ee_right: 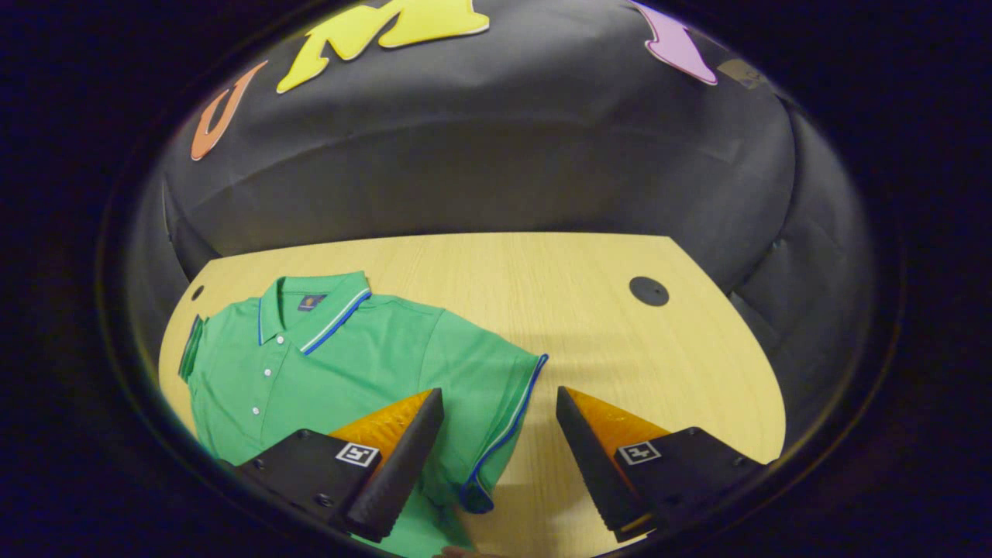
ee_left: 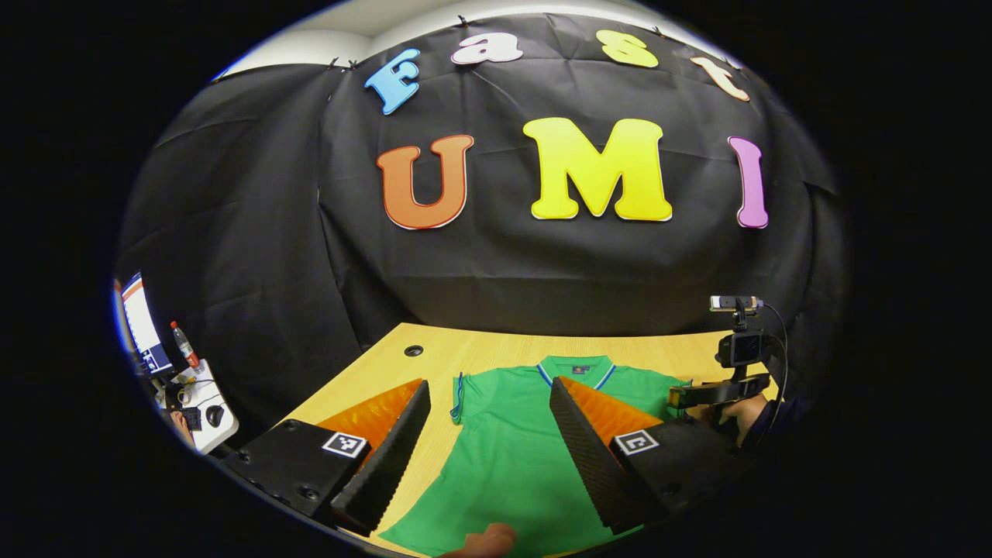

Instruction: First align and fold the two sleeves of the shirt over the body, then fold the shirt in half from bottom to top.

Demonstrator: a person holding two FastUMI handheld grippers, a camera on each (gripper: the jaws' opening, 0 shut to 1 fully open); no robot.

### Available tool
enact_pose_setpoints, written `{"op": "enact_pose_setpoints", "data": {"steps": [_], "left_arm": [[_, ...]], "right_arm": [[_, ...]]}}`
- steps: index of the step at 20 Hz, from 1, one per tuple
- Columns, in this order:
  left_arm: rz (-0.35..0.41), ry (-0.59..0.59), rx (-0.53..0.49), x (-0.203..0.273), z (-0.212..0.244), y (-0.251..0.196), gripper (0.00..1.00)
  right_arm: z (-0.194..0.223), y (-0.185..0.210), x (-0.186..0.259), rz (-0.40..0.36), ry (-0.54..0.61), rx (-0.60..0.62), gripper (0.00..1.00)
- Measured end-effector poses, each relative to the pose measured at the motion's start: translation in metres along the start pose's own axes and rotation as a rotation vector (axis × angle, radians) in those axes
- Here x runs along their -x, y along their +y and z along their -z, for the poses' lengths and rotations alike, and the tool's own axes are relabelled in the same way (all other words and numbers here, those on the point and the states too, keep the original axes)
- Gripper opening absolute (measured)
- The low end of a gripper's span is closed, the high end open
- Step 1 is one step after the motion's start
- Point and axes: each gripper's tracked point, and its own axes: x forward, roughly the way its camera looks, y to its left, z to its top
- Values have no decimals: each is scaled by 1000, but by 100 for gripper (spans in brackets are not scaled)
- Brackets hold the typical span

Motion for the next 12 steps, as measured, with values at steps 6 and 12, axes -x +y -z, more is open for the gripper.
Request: {"op": "enact_pose_setpoints", "data": {"steps": [6, 12], "left_arm": [[-15, 30, 3, 0, 12, 5, 99], [-19, 62, 3, 2, 25, 5, 100]], "right_arm": [[11, -2, -14, -28, 67, -116, 64], [8, 2, -16, -32, 75, -133, 50]]}}
